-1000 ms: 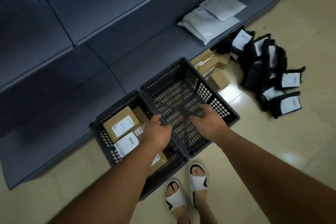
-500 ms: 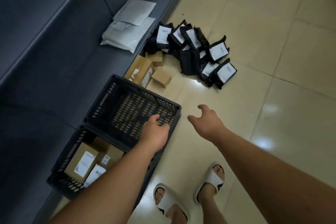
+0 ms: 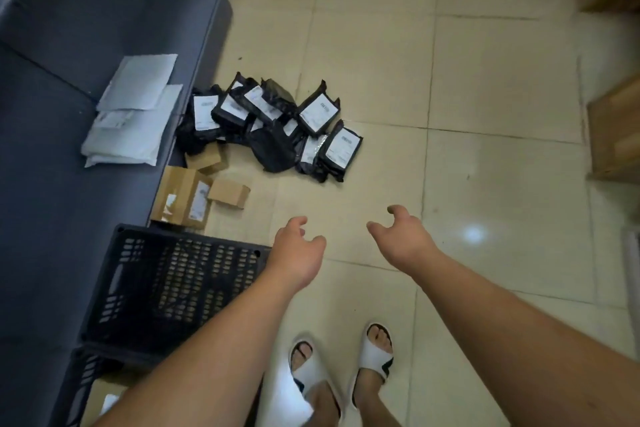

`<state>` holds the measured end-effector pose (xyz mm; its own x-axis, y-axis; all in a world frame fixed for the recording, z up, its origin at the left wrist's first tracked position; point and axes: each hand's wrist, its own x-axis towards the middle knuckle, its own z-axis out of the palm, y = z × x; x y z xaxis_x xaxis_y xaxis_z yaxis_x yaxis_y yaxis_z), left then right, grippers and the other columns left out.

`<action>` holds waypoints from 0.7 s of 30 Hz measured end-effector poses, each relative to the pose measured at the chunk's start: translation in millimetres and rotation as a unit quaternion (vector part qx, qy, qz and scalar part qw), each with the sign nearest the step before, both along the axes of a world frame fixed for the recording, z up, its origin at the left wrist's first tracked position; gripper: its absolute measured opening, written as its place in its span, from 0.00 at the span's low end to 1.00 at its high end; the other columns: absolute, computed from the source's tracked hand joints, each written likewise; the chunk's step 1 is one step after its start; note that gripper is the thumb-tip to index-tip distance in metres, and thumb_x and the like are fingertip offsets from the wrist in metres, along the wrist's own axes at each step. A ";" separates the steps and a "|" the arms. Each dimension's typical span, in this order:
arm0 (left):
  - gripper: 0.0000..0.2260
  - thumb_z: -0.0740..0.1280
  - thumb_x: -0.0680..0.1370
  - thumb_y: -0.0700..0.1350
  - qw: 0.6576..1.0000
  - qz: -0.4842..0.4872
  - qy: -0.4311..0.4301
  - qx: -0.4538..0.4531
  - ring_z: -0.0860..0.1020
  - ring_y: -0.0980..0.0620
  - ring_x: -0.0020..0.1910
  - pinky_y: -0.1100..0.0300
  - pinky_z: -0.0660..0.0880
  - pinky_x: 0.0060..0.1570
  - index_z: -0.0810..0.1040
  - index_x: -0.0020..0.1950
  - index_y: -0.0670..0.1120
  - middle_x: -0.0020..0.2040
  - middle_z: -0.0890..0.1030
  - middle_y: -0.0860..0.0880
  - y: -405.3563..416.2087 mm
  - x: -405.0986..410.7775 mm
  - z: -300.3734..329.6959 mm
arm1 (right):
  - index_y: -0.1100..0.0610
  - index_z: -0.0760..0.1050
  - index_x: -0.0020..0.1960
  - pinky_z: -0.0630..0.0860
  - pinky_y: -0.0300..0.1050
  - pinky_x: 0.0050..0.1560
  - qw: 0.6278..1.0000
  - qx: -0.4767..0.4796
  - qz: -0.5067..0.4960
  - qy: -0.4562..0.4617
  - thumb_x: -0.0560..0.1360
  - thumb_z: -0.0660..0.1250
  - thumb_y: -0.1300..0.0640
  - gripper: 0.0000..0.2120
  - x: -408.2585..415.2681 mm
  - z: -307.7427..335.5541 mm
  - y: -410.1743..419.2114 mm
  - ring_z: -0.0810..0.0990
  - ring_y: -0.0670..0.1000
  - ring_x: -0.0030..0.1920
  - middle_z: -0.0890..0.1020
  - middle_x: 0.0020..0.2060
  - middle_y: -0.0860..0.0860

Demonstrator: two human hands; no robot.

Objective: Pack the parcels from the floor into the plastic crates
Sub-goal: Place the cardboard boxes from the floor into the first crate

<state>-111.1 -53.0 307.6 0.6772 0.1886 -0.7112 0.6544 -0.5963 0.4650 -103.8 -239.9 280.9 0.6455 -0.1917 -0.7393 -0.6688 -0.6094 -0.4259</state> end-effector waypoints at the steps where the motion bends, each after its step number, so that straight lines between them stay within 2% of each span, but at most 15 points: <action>1: 0.26 0.65 0.80 0.49 1.000 -0.007 -0.002 -0.003 0.74 0.47 0.66 0.56 0.71 0.63 0.66 0.78 0.51 0.72 0.71 0.49 -8.0 8.4 -1.9 | 0.52 0.60 0.79 0.72 0.51 0.62 1.000 -0.002 -0.007 0.002 0.79 0.61 0.42 0.32 4.9 -0.9 -6.5 0.75 0.63 0.65 0.69 0.73 0.58; 5: 0.26 0.65 0.80 0.49 0.999 -0.034 -0.006 -0.010 0.74 0.48 0.66 0.56 0.70 0.64 0.66 0.78 0.52 0.73 0.70 0.49 -33.9 45.4 -9.7 | 0.52 0.60 0.79 0.70 0.52 0.66 1.000 -0.002 -0.027 0.004 0.79 0.61 0.43 0.31 30.0 -6.1 -25.2 0.72 0.63 0.69 0.68 0.73 0.58; 9: 0.25 0.64 0.80 0.48 0.999 -0.045 -0.001 -0.026 0.74 0.51 0.59 0.57 0.72 0.60 0.66 0.78 0.52 0.73 0.70 0.50 -49.6 87.3 -20.1 | 0.53 0.61 0.79 0.70 0.51 0.67 0.999 -0.008 -0.045 0.003 0.79 0.61 0.43 0.31 65.2 -13.4 -35.7 0.72 0.62 0.69 0.69 0.73 0.59; 13: 0.25 0.64 0.80 0.48 0.998 -0.060 0.011 -0.029 0.74 0.49 0.64 0.59 0.69 0.61 0.67 0.77 0.52 0.73 0.70 0.49 -52.0 132.5 -27.9 | 0.52 0.60 0.79 0.71 0.52 0.66 0.998 -0.016 -0.058 0.012 0.79 0.60 0.42 0.31 106.9 -15.8 -39.3 0.73 0.62 0.68 0.68 0.74 0.58; 18: 0.24 0.64 0.80 0.49 0.997 -0.054 0.029 -0.036 0.74 0.49 0.58 0.57 0.72 0.57 0.68 0.76 0.52 0.71 0.72 0.49 -38.4 188.4 -28.9 | 0.51 0.60 0.79 0.73 0.52 0.64 0.997 -0.023 -0.067 0.012 0.79 0.60 0.42 0.31 162.2 -10.0 -32.2 0.75 0.61 0.65 0.68 0.73 0.58; 21: 0.24 0.64 0.80 0.49 0.998 -0.045 0.033 -0.040 0.74 0.49 0.60 0.58 0.70 0.55 0.67 0.77 0.52 0.72 0.72 0.50 -31.8 213.8 -31.4 | 0.51 0.60 0.79 0.73 0.52 0.64 0.998 -0.021 -0.061 0.011 0.79 0.60 0.42 0.31 187.8 -8.3 -27.5 0.75 0.61 0.65 0.68 0.73 0.57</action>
<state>102.7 -84.8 276.2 0.6397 0.0697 -0.7655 0.6306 -0.6170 0.4708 84.1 -267.4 272.6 0.5992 -0.2994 -0.7425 -0.7480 -0.5400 -0.3858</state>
